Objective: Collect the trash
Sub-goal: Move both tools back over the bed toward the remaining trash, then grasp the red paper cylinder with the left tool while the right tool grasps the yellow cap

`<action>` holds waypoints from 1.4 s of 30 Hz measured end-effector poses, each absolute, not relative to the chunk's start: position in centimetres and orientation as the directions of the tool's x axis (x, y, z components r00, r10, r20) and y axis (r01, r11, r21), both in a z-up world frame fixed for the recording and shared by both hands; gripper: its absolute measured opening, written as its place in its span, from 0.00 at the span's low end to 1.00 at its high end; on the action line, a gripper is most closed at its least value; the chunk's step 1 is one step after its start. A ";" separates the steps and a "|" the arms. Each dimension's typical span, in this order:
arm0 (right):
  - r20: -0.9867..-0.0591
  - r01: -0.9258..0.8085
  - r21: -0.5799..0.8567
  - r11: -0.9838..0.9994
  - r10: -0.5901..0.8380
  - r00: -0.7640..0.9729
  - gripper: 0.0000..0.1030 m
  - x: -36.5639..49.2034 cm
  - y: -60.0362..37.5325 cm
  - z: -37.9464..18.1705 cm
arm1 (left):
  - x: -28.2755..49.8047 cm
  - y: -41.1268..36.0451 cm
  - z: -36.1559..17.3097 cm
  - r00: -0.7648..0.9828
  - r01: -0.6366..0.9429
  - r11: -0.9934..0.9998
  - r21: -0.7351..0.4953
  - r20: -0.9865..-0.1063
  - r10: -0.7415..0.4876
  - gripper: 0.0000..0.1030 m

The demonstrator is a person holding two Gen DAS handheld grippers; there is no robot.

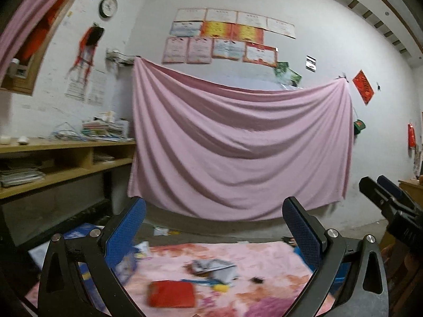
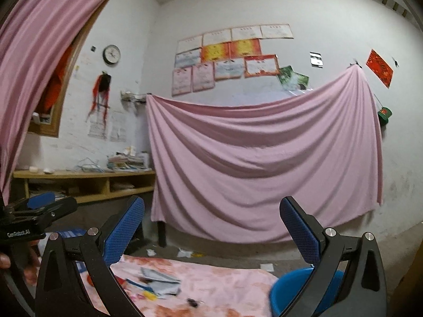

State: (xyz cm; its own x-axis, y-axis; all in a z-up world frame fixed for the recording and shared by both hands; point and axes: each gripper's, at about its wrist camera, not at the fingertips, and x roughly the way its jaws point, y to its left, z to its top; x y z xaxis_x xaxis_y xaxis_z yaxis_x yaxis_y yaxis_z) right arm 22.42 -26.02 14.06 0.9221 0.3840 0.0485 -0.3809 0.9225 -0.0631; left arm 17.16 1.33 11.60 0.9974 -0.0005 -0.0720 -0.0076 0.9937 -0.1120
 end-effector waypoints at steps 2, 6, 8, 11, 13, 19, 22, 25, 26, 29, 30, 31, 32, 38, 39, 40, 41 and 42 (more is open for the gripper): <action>0.059 -0.390 -0.071 0.918 0.394 0.917 1.00 21.9 -24.8 13.7 | 16.0 2.7 11.0 0.997 -0.031 0.994 -0.102 -0.073 0.023 0.98; 0.056 -0.411 -0.093 0.907 0.417 0.907 1.00 21.2 -22.7 12.5 | 14.5 4.8 9.2 0.994 -0.059 0.995 -0.078 -0.093 0.052 0.98; 0.035 -0.425 -0.104 0.899 0.430 0.902 1.00 21.4 -21.8 11.8 | 14.2 5.5 8.1 0.991 -0.067 0.995 -0.076 -0.120 0.057 0.98; -0.018 -0.438 -0.113 0.892 0.439 0.899 1.00 22.1 -20.7 10.8 | 14.5 6.1 6.4 0.983 -0.074 0.994 -0.084 -0.177 0.058 0.98; -0.068 -0.442 -0.119 0.889 0.437 0.897 1.00 23.0 -20.0 9.8 | 15.0 6.4 5.5 0.974 -0.077 0.993 -0.093 -0.219 0.055 0.98; -0.227 -0.491 -0.096 0.866 0.462 0.858 1.00 25.6 -19.1 7.4 | 17.4 6.1 3.2 0.940 -0.054 0.992 -0.112 -0.340 0.013 0.98; -0.321 -0.509 -0.067 0.858 0.464 0.826 1.00 27.5 -19.0 6.0 | 18.6 6.0 2.3 0.921 -0.043 0.990 -0.131 -0.390 -0.012 0.98; -0.395 -0.520 -0.035 0.854 0.466 0.792 0.99 29.1 -19.0 4.8 | 19.8 5.7 1.5 0.899 -0.032 0.990 -0.141 -0.436 -0.033 0.98; -0.414 -0.526 -0.027 0.850 0.469 0.780 0.97 29.4 -19.1 4.5 | 20.3 5.6 1.1 0.888 -0.027 0.990 -0.138 -0.457 -0.040 0.98; -0.479 -0.556 -0.011 0.831 0.484 0.732 0.80 30.7 -18.8 3.6 | 22.1 5.1 0.0 0.850 -0.027 0.992 -0.124 -0.525 -0.043 0.98; -0.502 -0.565 -0.012 0.825 0.484 0.717 0.78 31.1 -18.6 3.2 | 22.9 5.1 -0.6 0.829 -0.017 0.990 -0.137 -0.555 -0.063 0.98; -0.531 -0.578 -0.007 0.816 0.486 0.694 0.75 31.6 -18.3 2.8 | 23.5 5.1 -1.1 0.813 -0.013 0.989 -0.150 -0.578 -0.077 0.98; -0.545 -0.586 -0.001 0.811 0.490 0.680 0.72 31.8 -18.2 2.5 | 24.0 5.1 -1.5 0.797 -0.015 0.988 -0.156 -0.598 -0.083 0.97; -0.649 -0.645 0.027 0.764 0.503 0.570 0.48 33.9 -17.0 0.4 | 26.7 5.2 -3.6 0.716 -0.023 0.984 -0.174 -0.690 -0.105 0.95; -0.662 -0.652 0.040 0.757 0.509 0.551 0.47 34.2 -16.8 0.1 | 27.0 5.2 -3.8 0.706 -0.027 0.984 -0.177 -0.700 -0.107 0.95; -0.674 -0.663 0.055 0.747 0.517 0.528 0.46 34.6 -16.6 -0.1 | 27.3 5.3 -3.9 0.696 -0.031 0.983 -0.181 -0.709 -0.109 0.94; -0.683 -0.672 0.064 0.738 0.524 0.510 0.45 34.8 -16.4 -0.3 | 27.4 5.3 -4.0 0.691 -0.032 0.982 -0.185 -0.714 -0.112 0.94; -0.691 -0.680 0.069 0.730 0.527 0.496 0.44 35.0 -16.1 -0.4 | 27.7 5.3 -4.1 0.685 -0.032 0.982 -0.188 -0.720 -0.115 0.93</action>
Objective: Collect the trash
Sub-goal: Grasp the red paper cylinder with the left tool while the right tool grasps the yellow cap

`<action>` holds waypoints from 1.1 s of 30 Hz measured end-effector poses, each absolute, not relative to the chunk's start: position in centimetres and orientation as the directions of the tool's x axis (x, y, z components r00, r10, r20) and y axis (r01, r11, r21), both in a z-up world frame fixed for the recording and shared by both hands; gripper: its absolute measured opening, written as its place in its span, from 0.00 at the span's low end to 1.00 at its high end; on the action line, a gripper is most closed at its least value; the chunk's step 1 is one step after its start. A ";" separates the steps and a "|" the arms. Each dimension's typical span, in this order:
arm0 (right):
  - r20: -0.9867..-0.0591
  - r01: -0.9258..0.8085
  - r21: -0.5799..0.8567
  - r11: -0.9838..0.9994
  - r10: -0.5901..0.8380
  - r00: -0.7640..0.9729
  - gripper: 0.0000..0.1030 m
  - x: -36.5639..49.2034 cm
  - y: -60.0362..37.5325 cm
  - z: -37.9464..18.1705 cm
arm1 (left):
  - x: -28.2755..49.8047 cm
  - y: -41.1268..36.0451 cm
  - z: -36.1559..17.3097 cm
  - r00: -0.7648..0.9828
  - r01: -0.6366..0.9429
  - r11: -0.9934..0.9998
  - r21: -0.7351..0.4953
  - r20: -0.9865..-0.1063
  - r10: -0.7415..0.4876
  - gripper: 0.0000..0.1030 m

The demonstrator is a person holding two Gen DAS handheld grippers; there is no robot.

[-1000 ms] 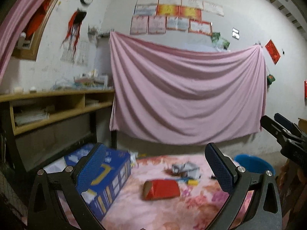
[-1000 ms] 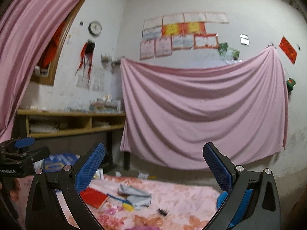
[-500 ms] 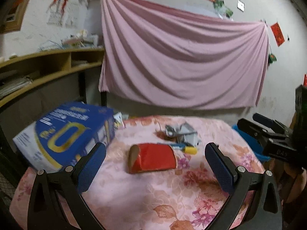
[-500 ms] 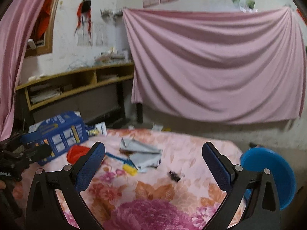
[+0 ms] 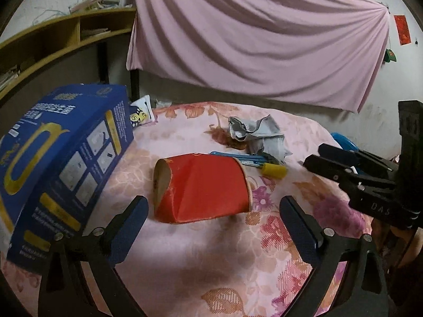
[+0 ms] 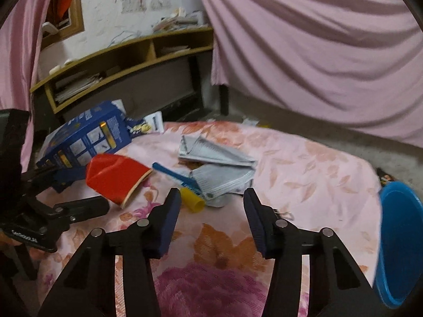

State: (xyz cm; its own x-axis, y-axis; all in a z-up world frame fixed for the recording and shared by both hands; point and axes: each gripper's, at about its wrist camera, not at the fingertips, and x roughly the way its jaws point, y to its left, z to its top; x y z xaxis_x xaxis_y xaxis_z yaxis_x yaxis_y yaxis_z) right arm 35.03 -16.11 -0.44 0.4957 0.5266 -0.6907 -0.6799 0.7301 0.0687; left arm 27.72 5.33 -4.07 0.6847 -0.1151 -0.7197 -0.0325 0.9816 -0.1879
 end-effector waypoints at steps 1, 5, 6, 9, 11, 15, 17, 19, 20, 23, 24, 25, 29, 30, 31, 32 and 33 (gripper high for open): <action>-0.699 -0.689 0.071 0.721 0.529 0.481 0.43 35.3 -15.8 -0.6 | 27.9 5.3 -4.1 0.678 -0.033 0.982 -0.188 -0.726 -0.116 0.92; -0.746 -0.733 0.052 0.678 0.515 0.423 0.34 36.2 -14.0 -1.6 | 29.0 5.2 -4.7 0.640 -0.030 0.984 -0.177 -0.759 -0.118 0.79; -0.754 -0.738 0.049 0.673 0.510 0.414 0.32 36.5 -13.7 -1.9 | 29.3 5.3 -4.9 0.632 -0.030 0.982 -0.185 -0.765 -0.125 0.76; -0.775 -0.758 0.063 0.650 0.510 0.373 0.28 37.2 -13.1 -2.5 | 29.9 5.7 -5.5 0.609 -0.037 0.977 -0.209 -0.780 -0.143 0.70; -0.786 -0.779 0.067 0.623 0.514 0.343 0.25 37.3 -12.8 -2.8 | 29.8 5.8 -5.4 0.611 -0.034 0.976 -0.216 -0.777 -0.151 0.70; -0.811 -0.798 0.060 0.599 0.495 0.311 0.25 37.3 -12.3 -3.5 | 30.1 5.7 -5.6 0.596 -0.015 0.977 -0.214 -0.786 -0.163 0.70; -0.815 -0.797 0.065 0.600 0.493 0.305 0.25 37.5 -12.3 -3.7 | 30.3 5.6 -5.5 0.590 -0.009 0.978 -0.209 -0.790 -0.164 0.70; -0.816 -0.794 0.071 0.604 0.493 0.302 0.24 37.7 -12.3 -3.7 | 30.3 5.6 -5.5 0.588 -0.008 0.977 -0.212 -0.791 -0.167 0.70; -0.816 -0.793 0.072 0.605 0.493 0.302 0.20 37.7 -12.4 -3.7 | 30.3 5.6 -5.5 0.589 -0.008 0.977 -0.215 -0.790 -0.169 0.70; -0.813 -0.792 0.067 0.608 0.493 0.310 0.18 37.5 -12.5 -3.6 | 30.2 5.4 -5.4 0.591 -0.008 0.976 -0.219 -0.788 -0.172 0.70; -0.813 -0.792 0.066 0.607 0.493 0.310 0.17 37.4 -12.6 -3.5 | 30.2 5.5 -5.4 0.592 -0.009 0.974 -0.224 -0.787 -0.175 0.69; -0.812 -0.792 0.062 0.607 0.492 0.313 0.17 37.2 -12.7 -3.5 | 30.1 5.7 -5.4 0.594 -0.017 0.974 -0.227 -0.786 -0.173 0.65; -0.804 -0.783 0.068 0.618 0.498 0.324 0.17 36.6 -13.4 -3.2 | 29.6 6.6 -5.0 0.616 -0.047 0.965 -0.256 -0.768 -0.174 0.50; -0.802 -0.780 0.071 0.621 0.501 0.326 0.17 36.4 -13.6 -3.1 | 29.4 6.8 -4.9 0.623 -0.054 0.963 -0.263 -0.763 -0.173 0.48; -0.800 -0.778 0.073 0.624 0.502 0.328 0.17 36.3 -13.8 -3.1 | 29.1 7.0 -4.7 0.632 -0.060 0.960 -0.273 -0.755 -0.175 0.44; -0.798 -0.776 0.075 0.626 0.504 0.330 0.17 36.2 -14.0 -3.0 | 29.0 7.2 -4.6 0.640 -0.065 0.958 -0.279 -0.749 -0.175 0.40; -0.797 -0.775 0.077 0.628 0.505 0.330 0.17 36.1 -14.1 -2.9 | 28.8 7.3 -4.5 0.645 -0.068 0.957 -0.283 -0.744 -0.175 0.39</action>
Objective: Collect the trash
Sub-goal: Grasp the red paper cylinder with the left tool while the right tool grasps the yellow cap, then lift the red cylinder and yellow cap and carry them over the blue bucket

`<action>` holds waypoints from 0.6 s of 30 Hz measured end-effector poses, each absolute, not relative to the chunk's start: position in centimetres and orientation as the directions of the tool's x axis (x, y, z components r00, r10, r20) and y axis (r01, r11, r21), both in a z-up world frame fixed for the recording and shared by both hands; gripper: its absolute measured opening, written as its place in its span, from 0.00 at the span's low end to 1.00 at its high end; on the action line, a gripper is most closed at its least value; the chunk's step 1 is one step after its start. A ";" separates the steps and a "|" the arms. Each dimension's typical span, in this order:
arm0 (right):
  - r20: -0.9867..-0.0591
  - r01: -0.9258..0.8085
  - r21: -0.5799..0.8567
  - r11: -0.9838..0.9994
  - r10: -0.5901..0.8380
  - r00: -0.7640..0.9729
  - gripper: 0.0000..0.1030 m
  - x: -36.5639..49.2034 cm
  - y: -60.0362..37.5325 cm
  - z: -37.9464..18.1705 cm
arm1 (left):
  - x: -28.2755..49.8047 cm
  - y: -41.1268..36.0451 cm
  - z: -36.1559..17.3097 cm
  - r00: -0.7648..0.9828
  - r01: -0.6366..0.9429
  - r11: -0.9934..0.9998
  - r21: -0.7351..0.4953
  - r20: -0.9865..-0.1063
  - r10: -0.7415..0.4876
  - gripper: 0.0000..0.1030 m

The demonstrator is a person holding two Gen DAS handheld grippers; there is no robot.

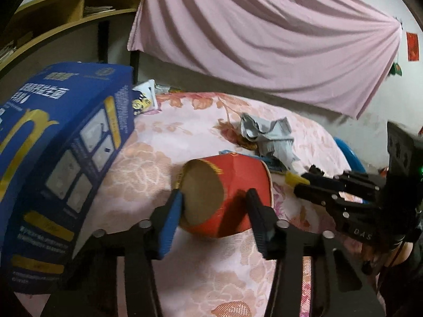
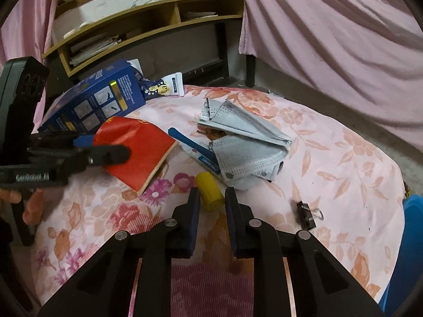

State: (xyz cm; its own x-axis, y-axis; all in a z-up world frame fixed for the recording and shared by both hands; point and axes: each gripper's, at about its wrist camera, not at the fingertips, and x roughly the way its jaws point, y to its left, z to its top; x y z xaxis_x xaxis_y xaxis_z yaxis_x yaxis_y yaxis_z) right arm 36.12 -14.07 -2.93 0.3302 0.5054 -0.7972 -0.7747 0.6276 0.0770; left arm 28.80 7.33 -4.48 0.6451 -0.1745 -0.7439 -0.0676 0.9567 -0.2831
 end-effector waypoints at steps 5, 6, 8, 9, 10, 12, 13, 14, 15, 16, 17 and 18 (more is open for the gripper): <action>-0.781 -0.758 0.080 0.647 0.513 0.356 0.16 35.6 -14.8 -2.5 | 28.2 7.6 -3.7 0.673 -0.072 0.955 -0.289 -0.721 -0.168 0.27; -0.777 -0.755 0.080 0.650 0.516 0.362 0.16 35.4 -15.0 -2.4 | 28.1 7.6 -3.6 0.674 -0.069 0.954 -0.291 -0.719 -0.170 0.27; -0.760 -0.746 0.083 0.661 0.526 0.382 0.16 34.8 -15.5 -2.0 | 27.9 7.4 -3.4 0.675 -0.065 0.957 -0.282 -0.719 -0.166 0.25; -0.755 -0.743 0.085 0.664 0.530 0.387 0.16 34.6 -15.6 -1.8 | 27.7 7.2 -3.3 0.680 -0.062 0.959 -0.276 -0.715 -0.162 0.25; -0.750 -0.740 0.088 0.666 0.534 0.391 0.16 34.4 -15.7 -1.7 | 27.4 7.1 -3.1 0.687 -0.058 0.961 -0.272 -0.709 -0.159 0.25; -0.738 -0.735 0.086 0.672 0.538 0.406 0.16 33.8 -16.1 -1.4 | 26.8 6.7 -2.8 0.699 -0.052 0.961 -0.271 -0.698 -0.159 0.25; -0.733 -0.733 0.080 0.675 0.538 0.416 0.16 33.6 -16.3 -1.3 | 26.6 6.6 -2.7 0.705 -0.051 0.962 -0.270 -0.692 -0.157 0.25; -0.721 -0.730 0.072 0.680 0.541 0.433 0.16 33.2 -16.6 -0.9 | 26.3 6.4 -2.4 0.715 -0.049 0.962 -0.268 -0.682 -0.153 0.25; -0.709 -0.726 0.069 0.684 0.545 0.446 0.16 32.9 -16.8 -0.6 | 26.0 6.3 -2.1 0.726 -0.047 0.963 -0.266 -0.672 -0.150 0.25; -0.697 -0.723 0.066 0.688 0.550 0.460 0.16 32.6 -17.0 -0.3 | 25.7 6.0 -1.7 0.739 -0.044 0.964 -0.262 -0.658 -0.144 0.25; -0.675 -0.715 0.062 0.696 0.557 0.484 0.16 32.2 -17.6 0.3 | 25.5 5.9 -1.4 0.750 -0.043 0.965 -0.259 -0.647 -0.140 0.25; -0.659 -0.708 0.057 0.704 0.559 0.503 0.16 31.9 -18.0 0.7 | 25.2 5.6 -0.9 0.766 -0.039 0.965 -0.259 -0.628 -0.137 0.25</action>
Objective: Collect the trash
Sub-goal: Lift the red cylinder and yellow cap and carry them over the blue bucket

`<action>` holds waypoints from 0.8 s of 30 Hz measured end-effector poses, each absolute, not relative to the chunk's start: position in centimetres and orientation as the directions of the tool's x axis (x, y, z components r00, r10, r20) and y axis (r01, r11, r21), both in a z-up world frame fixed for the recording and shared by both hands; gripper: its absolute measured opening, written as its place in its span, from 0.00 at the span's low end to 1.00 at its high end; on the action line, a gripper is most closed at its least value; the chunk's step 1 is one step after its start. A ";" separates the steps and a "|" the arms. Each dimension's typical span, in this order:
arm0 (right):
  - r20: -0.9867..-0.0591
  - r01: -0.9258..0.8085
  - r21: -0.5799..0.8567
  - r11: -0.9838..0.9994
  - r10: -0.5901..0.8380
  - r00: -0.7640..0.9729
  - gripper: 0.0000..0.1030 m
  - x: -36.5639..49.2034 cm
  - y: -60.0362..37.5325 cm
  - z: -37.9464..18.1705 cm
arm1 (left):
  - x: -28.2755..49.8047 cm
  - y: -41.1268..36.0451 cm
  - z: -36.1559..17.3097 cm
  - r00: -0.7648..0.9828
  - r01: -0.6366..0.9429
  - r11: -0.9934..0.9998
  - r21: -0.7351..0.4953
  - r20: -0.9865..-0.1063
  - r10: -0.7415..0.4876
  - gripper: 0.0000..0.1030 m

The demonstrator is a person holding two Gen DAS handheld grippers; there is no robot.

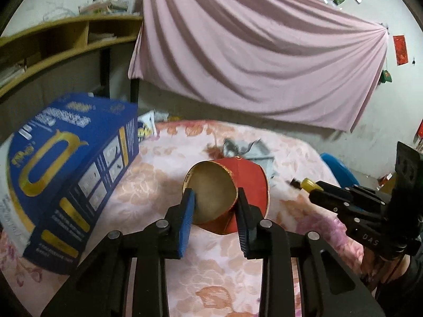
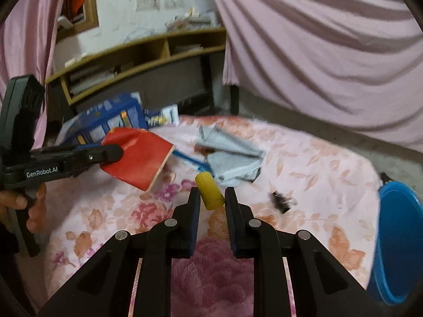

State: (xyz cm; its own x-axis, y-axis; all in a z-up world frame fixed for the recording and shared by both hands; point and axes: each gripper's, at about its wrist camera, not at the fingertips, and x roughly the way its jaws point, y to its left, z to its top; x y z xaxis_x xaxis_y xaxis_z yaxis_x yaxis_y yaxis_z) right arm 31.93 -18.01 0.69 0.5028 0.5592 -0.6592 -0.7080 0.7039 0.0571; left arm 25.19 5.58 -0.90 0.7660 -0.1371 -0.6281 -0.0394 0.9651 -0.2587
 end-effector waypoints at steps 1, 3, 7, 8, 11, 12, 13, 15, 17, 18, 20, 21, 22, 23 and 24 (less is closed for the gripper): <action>-0.639 -0.701 0.052 0.712 0.563 0.525 0.16 31.6 -18.4 1.2 | 25.0 5.4 -0.4 0.781 -0.033 0.965 -0.260 -0.610 -0.137 0.25; -0.579 -0.679 0.039 0.733 0.570 0.583 0.16 30.7 -19.7 2.7 | 24.7 4.7 0.5 0.812 -0.019 0.966 -0.257 -0.568 -0.135 0.25; -0.469 -0.638 0.048 0.768 0.581 0.665 0.16 29.6 -22.3 5.6 | 24.2 2.5 3.1 0.883 0.027 0.965 -0.260 -0.446 -0.145 0.25; -0.429 -0.625 0.049 0.779 0.581 0.691 0.16 29.3 -23.3 6.6 | 24.1 1.7 3.8 0.898 0.041 0.965 -0.259 -0.413 -0.149 0.25; -0.329 -0.591 0.033 0.806 0.567 0.755 0.16 28.5 -25.1 9.2 | 24.0 -0.8 5.6 0.932 0.086 0.964 -0.251 -0.321 -0.167 0.25; -0.298 -0.580 0.028 0.814 0.561 0.772 0.16 28.2 -25.7 9.8 | 24.1 -1.6 6.2 0.940 0.103 0.964 -0.245 -0.292 -0.175 0.25; -0.265 -0.570 0.025 0.822 0.555 0.789 0.16 27.9 -26.4 10.6 | 24.1 -2.7 7.1 0.950 0.126 0.963 -0.237 -0.252 -0.186 0.25; -0.189 -0.539 0.011 0.842 0.532 0.826 0.16 27.3 -27.8 12.2 | 24.0 -4.7 8.6 0.963 0.168 0.962 -0.214 -0.174 -0.207 0.25; -0.119 -0.500 0.001 0.866 0.497 0.860 0.16 26.9 -29.5 13.6 | 23.9 -6.5 9.8 0.968 0.201 0.961 -0.188 -0.114 -0.225 0.25; -0.091 -0.485 0.002 0.875 0.483 0.871 0.16 26.7 -30.2 14.1 | 24.0 -7.3 10.4 0.968 0.219 0.959 -0.179 -0.086 -0.237 0.25; -0.034 -0.448 -0.005 0.894 0.448 0.894 0.16 26.3 -31.8 15.1 | 24.3 -9.4 11.2 0.965 0.254 0.955 -0.155 -0.030 -0.262 0.25; -0.011 -0.427 -0.015 0.904 0.427 0.904 0.16 26.2 -32.5 15.5 | 24.5 -10.3 11.4 0.962 0.268 0.952 -0.145 -0.011 -0.272 0.25; 0.015 -0.401 -0.027 0.916 0.401 0.916 0.16 26.1 -33.4 15.8 | 24.8 -11.2 11.6 0.959 0.283 0.950 -0.132 0.007 -0.284 0.25; 0.034 -0.381 -0.035 0.924 0.383 0.923 0.16 26.1 -34.1 16.0 | 25.1 -12.3 11.8 0.955 0.296 0.947 -0.120 0.021 -0.296 0.25; 0.046 -0.365 -0.041 0.930 0.367 0.929 0.16 26.1 -34.7 16.0 | 25.5 -13.2 11.9 0.951 0.309 0.944 -0.114 0.032 -0.308 0.25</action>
State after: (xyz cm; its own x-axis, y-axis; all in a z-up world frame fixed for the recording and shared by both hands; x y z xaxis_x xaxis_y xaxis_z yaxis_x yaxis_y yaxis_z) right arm 26.07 -34.70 16.01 0.9291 0.3669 0.0460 -0.3653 0.9300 -0.0409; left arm 25.50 -13.22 11.89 0.9510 -0.3075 0.0325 0.3092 0.9441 -0.1143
